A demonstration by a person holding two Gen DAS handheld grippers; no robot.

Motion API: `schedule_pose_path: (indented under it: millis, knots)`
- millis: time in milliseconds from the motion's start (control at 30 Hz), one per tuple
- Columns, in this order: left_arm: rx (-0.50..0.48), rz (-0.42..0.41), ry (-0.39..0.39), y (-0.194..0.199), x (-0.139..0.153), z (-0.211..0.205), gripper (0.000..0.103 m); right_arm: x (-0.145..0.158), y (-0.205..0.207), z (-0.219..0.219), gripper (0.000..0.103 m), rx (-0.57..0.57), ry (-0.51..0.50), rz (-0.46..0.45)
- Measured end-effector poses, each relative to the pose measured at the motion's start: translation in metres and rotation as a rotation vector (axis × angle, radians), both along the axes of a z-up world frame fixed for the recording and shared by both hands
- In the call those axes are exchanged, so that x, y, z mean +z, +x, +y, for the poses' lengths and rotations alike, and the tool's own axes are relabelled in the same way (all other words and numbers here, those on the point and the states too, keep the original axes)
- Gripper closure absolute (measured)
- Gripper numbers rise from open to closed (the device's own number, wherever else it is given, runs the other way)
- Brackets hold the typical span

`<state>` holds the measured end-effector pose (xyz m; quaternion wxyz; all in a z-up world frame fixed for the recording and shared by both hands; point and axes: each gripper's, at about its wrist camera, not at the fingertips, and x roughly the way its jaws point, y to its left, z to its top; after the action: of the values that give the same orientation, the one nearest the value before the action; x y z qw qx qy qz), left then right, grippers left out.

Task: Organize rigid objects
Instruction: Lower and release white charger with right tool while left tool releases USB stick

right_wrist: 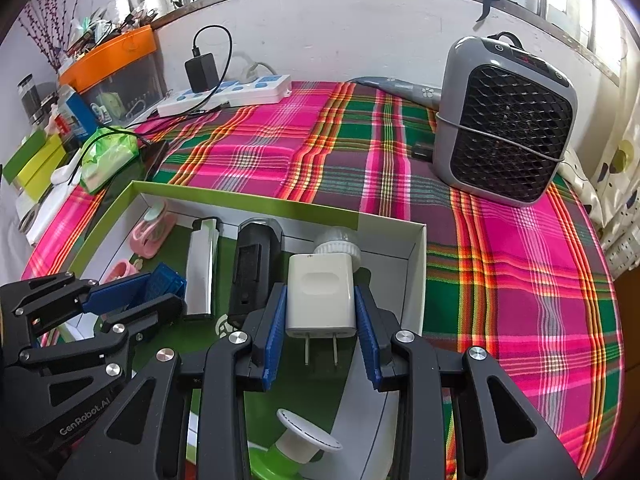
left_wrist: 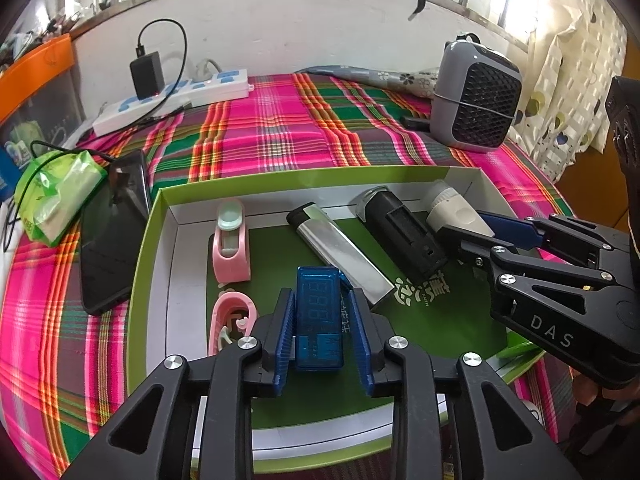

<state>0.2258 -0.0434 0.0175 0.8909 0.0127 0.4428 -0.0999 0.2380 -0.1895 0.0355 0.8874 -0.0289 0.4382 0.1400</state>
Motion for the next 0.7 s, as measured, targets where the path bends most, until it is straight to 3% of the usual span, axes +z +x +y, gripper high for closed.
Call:
schedule_pose_path:
  millis: [700]
  knots:
    - [-0.005, 0.0, -0.007, -0.002, -0.0005, -0.0014, 0.065, 0.0027, -0.0009, -0.0024, 0.068, -0.011, 0.013, -0.011]
